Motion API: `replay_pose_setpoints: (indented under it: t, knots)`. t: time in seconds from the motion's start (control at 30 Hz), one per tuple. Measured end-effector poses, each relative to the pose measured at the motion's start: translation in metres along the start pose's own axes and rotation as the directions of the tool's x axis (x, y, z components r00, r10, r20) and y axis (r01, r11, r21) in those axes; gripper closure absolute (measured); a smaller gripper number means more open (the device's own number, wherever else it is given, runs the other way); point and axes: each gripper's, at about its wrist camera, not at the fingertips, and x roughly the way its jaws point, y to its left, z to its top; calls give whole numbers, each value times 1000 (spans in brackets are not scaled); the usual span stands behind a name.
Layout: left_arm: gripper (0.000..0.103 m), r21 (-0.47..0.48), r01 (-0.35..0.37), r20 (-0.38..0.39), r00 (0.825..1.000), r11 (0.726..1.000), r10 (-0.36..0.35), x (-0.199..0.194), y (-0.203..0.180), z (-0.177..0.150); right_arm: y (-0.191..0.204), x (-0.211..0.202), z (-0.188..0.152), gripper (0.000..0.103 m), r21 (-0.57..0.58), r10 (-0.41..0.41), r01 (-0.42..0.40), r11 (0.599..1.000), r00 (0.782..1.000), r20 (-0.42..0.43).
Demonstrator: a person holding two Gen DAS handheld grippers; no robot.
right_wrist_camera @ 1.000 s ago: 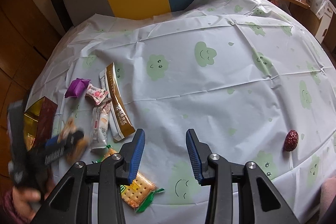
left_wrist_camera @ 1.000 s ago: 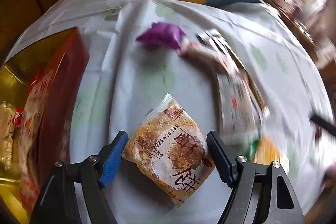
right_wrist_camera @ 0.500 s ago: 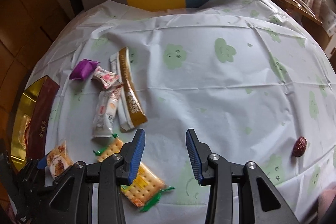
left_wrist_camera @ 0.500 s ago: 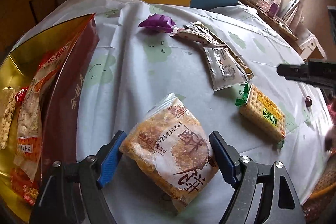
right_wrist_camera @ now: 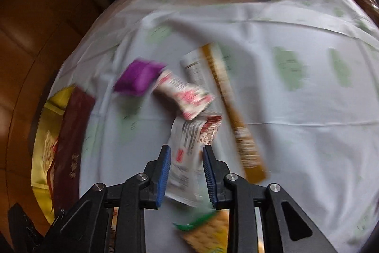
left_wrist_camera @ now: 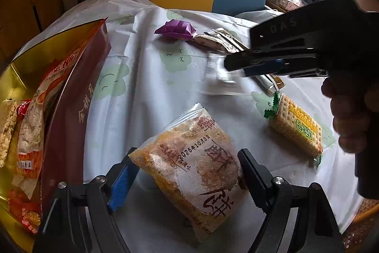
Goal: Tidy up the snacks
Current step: 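Lift the pastry bag with the left tool while the right tool grasps the brown-and-white stick pack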
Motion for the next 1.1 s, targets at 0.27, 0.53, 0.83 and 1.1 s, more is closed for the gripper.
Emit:
replay_pose_setpoints:
  t: [0.27, 0.53, 0.83, 1.1]
  knots:
    - [19, 4, 0, 10, 1000, 1000, 0, 1, 0, -1, 1, -19, -5, 75, -60, 47, -46, 997, 999, 25]
    - [18, 8, 4, 5, 1000, 1000, -4, 1, 1, -1, -29, -11, 9, 62, -55, -179, 180, 982, 984, 20]
    - [18, 11, 7, 5, 1000, 1000, -7, 2, 1, 0, -10, 18, 22, 76, -204, -303, 293, 934, 953, -17]
    - [18, 11, 8, 8, 1000, 1000, -8, 2, 1, -1, -45, -22, -11, 78, -220, -410, 399, 890, 912, -3]
